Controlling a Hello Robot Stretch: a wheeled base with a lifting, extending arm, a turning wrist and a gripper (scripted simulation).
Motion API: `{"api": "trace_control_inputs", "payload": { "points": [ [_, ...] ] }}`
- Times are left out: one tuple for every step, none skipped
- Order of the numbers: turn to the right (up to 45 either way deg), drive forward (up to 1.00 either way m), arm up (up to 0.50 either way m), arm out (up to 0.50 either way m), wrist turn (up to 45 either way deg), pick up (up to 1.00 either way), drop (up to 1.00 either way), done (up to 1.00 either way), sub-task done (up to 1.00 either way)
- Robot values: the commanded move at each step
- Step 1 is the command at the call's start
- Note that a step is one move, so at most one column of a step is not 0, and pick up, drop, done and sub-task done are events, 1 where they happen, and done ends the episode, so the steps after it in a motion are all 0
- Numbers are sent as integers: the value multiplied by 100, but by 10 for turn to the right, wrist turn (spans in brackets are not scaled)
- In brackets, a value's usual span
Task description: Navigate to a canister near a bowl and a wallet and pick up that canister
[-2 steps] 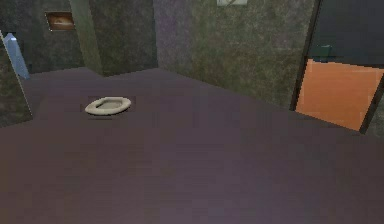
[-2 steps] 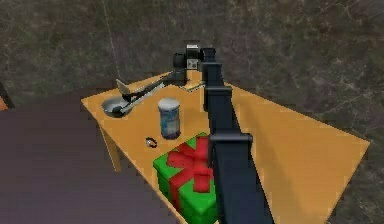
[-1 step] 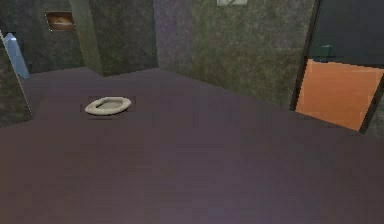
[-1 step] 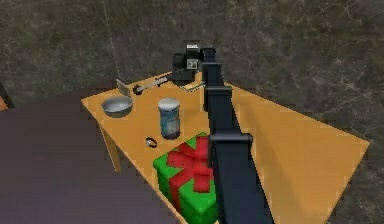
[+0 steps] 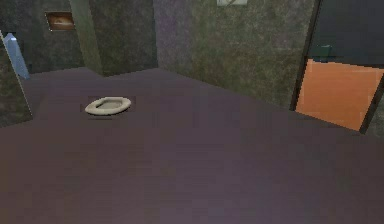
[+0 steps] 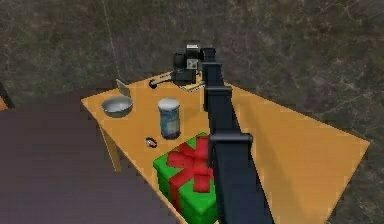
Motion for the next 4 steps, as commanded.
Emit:
{"api": "trace_control_inputs", "payload": {
  "points": [
    [0, 0, -30, 0, 0, 0, 0, 0, 0],
    [0, 0, 0, 0, 0, 100, 0, 0, 0],
    [0, 0, 10, 0, 0, 0, 0, 0, 0],
    [0, 0, 0, 0, 0, 0, 0, 100, 0]
  ]
}}
